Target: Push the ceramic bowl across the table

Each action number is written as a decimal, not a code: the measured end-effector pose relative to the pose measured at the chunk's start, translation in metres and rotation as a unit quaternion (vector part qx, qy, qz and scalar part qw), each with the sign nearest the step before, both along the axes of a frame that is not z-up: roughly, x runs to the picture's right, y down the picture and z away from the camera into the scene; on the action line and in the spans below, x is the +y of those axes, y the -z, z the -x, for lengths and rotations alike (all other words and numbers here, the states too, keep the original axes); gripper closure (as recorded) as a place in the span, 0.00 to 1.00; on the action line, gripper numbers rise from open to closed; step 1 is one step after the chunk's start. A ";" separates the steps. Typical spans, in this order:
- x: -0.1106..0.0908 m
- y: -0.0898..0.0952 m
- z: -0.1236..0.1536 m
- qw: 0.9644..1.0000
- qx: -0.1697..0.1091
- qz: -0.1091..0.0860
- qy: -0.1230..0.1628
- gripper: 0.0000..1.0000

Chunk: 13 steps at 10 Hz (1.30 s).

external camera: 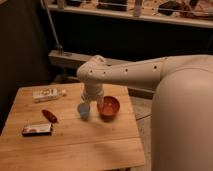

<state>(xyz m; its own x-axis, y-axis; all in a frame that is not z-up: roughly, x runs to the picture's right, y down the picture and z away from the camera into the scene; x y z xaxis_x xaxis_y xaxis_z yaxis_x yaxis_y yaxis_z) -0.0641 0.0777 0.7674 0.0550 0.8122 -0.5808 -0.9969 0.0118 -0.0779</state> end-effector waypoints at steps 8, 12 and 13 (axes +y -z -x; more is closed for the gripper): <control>-0.001 -0.048 0.017 1.000 -0.004 -0.007 0.027 1.00; 0.002 -0.054 0.020 0.999 -0.018 -0.016 0.028 1.00; 0.004 -0.054 0.019 0.999 -0.019 -0.016 0.029 1.00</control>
<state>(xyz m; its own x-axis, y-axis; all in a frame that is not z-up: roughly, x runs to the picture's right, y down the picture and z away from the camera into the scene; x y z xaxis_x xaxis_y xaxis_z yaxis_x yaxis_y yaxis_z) -0.0835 0.0815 0.8215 0.1245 0.8255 -0.5505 -0.9907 0.0731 -0.1145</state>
